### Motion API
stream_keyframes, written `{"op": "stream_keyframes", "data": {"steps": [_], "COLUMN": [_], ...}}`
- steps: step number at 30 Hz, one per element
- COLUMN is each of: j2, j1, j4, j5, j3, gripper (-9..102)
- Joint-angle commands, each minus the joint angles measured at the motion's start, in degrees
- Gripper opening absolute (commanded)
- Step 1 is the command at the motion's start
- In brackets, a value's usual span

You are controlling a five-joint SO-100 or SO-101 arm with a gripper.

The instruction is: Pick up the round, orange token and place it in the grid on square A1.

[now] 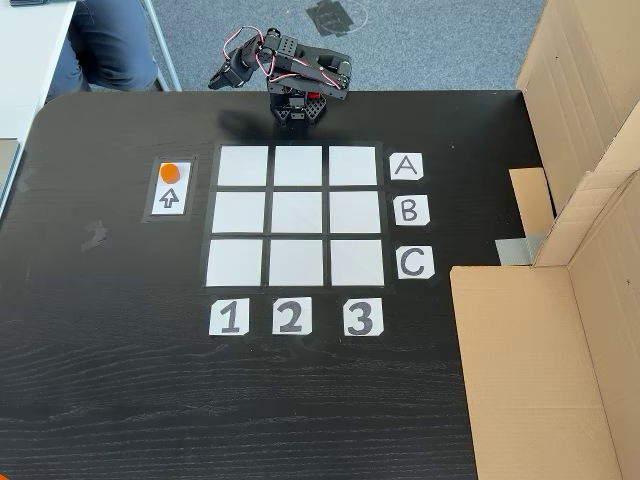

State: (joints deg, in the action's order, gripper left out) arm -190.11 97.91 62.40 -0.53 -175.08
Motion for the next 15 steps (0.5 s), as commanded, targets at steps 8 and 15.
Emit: {"op": "stream_keyframes", "data": {"steps": [8,15], "j2": [0.44,5.01], "j1": [5.01,4.83], "j4": [-6.42,-10.63], "j5": [6.86,6.68], "j3": [-0.09,0.88], "gripper": [5,6]}}
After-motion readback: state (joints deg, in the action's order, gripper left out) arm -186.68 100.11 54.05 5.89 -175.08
